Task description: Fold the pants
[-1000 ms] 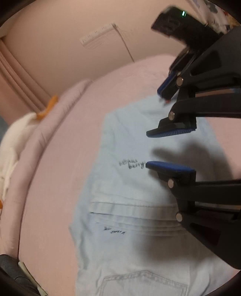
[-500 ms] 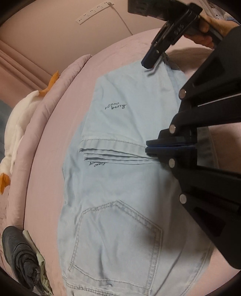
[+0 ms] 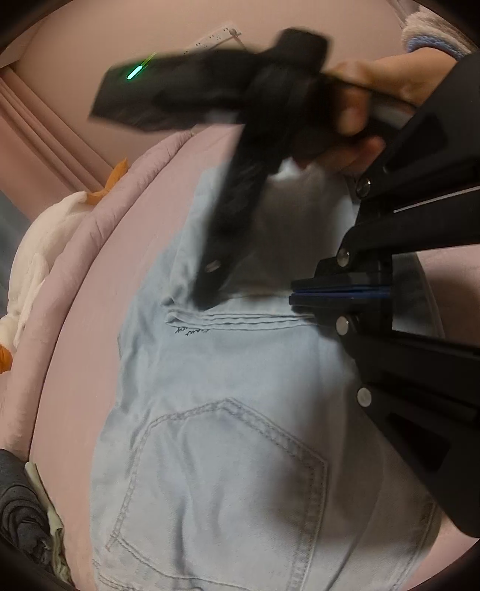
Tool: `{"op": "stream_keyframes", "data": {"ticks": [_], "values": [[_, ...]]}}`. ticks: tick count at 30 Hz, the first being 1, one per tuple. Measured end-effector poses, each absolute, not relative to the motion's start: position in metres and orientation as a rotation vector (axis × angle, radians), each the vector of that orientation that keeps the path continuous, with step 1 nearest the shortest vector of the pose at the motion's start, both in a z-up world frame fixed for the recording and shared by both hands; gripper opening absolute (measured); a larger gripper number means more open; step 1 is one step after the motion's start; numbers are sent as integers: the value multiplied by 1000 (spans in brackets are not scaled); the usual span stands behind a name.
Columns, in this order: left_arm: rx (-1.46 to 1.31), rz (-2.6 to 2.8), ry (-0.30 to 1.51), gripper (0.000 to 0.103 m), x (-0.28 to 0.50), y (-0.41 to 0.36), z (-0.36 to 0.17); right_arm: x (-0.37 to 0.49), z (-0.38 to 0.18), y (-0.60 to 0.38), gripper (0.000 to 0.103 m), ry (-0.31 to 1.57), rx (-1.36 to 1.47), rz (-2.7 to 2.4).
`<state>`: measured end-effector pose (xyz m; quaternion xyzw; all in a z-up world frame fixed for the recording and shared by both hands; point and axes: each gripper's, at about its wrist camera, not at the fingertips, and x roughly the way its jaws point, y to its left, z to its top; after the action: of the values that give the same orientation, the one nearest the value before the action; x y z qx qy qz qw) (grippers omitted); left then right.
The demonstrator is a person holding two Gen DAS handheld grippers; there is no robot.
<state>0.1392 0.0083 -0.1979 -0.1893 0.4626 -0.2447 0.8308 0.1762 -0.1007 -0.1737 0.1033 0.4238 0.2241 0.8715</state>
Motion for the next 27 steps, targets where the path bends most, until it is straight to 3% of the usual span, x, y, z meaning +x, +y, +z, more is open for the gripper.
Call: {"op": "stream_keyframes", "data": {"ticks": [9, 23, 27], "values": [[-409, -519, 984, 4, 136, 7, -195, 184, -176, -109, 11, 920, 327, 458], [-381, -492, 992, 4, 141, 1, -193, 66, -179, -159, 10, 868, 309, 467], [-376, -484, 999, 4, 142, 1, -192, 57, -156, -197, 11, 761, 339, 353]]}}
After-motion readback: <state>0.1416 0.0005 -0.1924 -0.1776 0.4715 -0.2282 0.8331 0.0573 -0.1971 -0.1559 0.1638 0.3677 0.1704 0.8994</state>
